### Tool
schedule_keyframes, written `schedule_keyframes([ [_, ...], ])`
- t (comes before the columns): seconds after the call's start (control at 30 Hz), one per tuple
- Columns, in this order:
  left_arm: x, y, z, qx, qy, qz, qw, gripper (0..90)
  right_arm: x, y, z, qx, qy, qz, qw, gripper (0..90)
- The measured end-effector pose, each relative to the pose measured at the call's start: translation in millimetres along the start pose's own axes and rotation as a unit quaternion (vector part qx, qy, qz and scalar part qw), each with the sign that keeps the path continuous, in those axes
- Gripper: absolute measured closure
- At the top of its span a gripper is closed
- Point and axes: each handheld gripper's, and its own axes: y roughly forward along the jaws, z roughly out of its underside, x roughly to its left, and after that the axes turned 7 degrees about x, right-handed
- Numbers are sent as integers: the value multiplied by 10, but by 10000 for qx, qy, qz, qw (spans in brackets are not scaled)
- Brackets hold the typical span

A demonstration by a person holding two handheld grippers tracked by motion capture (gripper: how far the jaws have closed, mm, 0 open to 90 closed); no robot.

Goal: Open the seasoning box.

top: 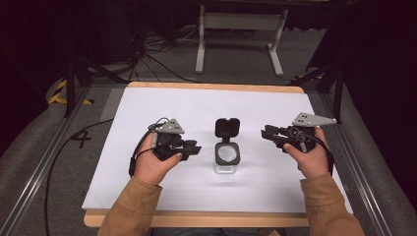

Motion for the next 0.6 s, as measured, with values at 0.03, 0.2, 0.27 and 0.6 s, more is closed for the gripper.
schedule_keyframes([
  [0.03, 29, -25, 16, 0, -17, -2, 10000, 645, -13, -4, 3, 29, 30, -27, 10000, 641],
  [0.2, 181, -147, 90, 39, -136, -200, 9997, 562, -69, -22, 27, 146, -14, 86, 9999, 568],
  [0.27, 241, -184, 124, 58, -187, -318, 9993, 532, -118, -28, 59, 301, -37, 189, 9994, 532],
  [0.6, 566, -201, 285, 189, -418, -777, 9959, 481, -445, -134, 238, 503, 212, 779, 9955, 491],
])
